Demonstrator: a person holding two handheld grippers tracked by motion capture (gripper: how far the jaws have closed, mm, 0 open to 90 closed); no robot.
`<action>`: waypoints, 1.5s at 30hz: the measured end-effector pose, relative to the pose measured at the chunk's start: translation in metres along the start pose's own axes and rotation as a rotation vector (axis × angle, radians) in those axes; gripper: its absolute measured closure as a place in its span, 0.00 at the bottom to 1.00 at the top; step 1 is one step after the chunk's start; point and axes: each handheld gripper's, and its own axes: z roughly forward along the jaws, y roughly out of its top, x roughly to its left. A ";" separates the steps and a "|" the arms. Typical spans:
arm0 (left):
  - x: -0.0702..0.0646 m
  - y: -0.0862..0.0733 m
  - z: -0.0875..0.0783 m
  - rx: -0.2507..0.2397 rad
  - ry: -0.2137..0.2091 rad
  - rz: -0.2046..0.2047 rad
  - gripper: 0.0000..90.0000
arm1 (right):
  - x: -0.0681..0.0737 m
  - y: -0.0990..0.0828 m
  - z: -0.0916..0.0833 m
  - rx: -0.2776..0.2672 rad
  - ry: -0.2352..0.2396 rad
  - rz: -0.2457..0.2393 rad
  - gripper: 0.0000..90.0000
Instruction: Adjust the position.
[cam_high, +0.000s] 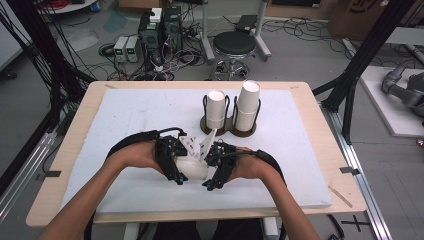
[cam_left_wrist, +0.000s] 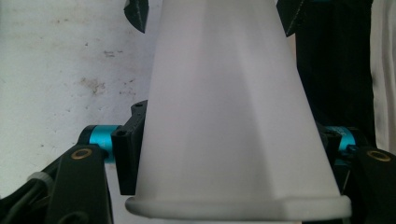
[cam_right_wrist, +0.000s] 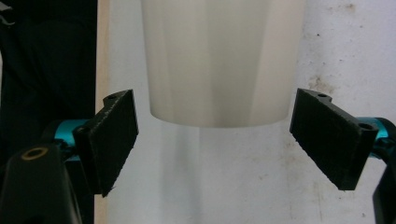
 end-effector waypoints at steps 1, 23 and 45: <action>0.000 0.000 0.000 0.000 0.000 -0.001 0.36 | 0.000 0.001 0.000 0.007 0.003 0.001 0.18; -0.001 0.001 0.002 -0.003 -0.005 0.001 0.36 | -0.002 0.009 0.000 0.023 0.009 -0.005 0.29; 0.000 -0.002 0.002 -0.012 -0.012 -0.004 0.36 | -0.002 0.011 0.000 0.013 0.020 -0.001 0.41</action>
